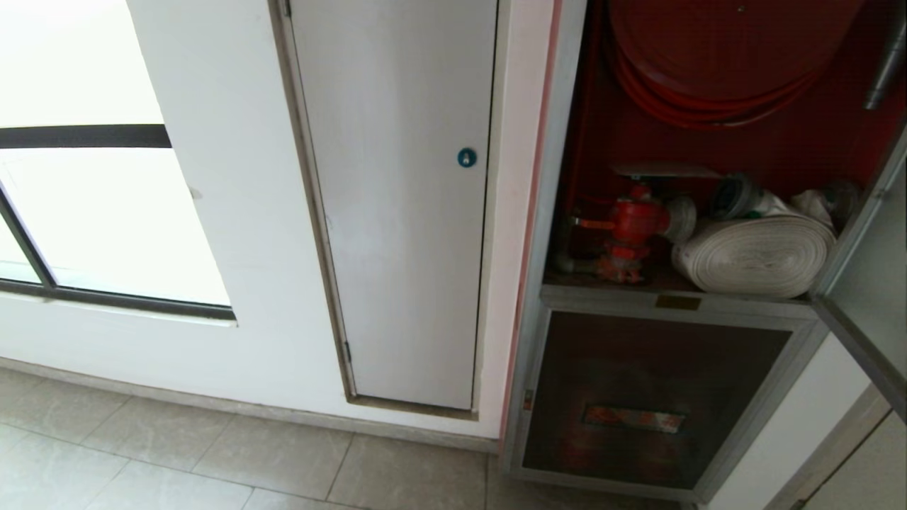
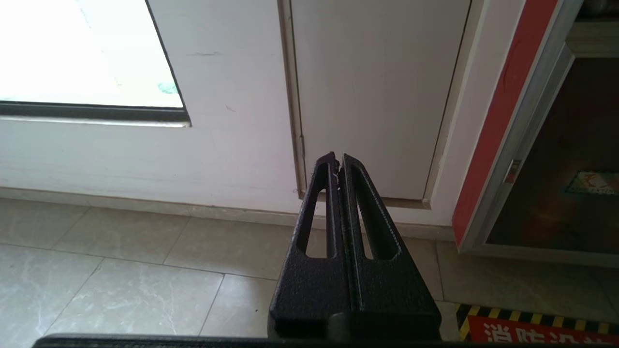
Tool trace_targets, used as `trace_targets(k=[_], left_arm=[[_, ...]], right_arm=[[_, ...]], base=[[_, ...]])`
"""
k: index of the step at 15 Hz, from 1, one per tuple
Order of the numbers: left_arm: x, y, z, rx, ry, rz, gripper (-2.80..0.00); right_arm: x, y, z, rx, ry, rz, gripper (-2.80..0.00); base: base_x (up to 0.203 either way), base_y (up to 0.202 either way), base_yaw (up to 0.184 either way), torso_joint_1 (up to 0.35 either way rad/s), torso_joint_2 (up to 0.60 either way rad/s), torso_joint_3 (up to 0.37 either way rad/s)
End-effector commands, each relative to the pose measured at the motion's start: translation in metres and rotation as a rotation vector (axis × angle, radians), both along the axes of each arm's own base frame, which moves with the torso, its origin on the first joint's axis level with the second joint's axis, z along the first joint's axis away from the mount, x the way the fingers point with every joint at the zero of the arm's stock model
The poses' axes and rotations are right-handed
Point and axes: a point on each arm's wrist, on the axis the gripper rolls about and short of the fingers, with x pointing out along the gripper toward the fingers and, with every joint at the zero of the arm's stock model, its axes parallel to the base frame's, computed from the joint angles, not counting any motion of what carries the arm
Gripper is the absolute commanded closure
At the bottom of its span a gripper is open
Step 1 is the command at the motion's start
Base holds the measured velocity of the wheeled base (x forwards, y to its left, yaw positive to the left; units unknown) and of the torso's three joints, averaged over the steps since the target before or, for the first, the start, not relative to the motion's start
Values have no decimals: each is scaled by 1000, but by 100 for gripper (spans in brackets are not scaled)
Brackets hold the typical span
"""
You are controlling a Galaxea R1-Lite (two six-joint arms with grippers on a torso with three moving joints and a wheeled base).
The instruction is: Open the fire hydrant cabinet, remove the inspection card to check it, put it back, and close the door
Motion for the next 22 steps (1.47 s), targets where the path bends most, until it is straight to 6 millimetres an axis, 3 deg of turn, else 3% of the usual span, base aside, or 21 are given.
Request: trace_targets(k=[1,5,8,12,14,19,22], left_arm=[[1,0,-2,0,7,0,0],[1,0,-2,0,7,0,0],[1,0,-2,0,7,0,0],[1,0,-2,0,7,0,0],[1,0,-2,0,7,0,0],[1,0,-2,0,7,0,0],[1,0,-2,0,7,0,0]], right_arm=[[0,0,-5,-5,44,28,0],[-3,-1,-28,-25,124,127,0],[-11,1,-60,-70,144,233,0],[7,6,-100,48,230,464,0],[15,6,-117,66,289,498,0],[28,8,-147,68,357,536,0],[28,8,-149,59,385,532,0]], base=[[0,0,0,0,0,0],[0,0,0,0,0,0],[0,0,0,0,0,0],[0,0,0,0,0,0],[0,0,0,0,0,0],[0,0,0,0,0,0],[0,0,0,0,0,0]])
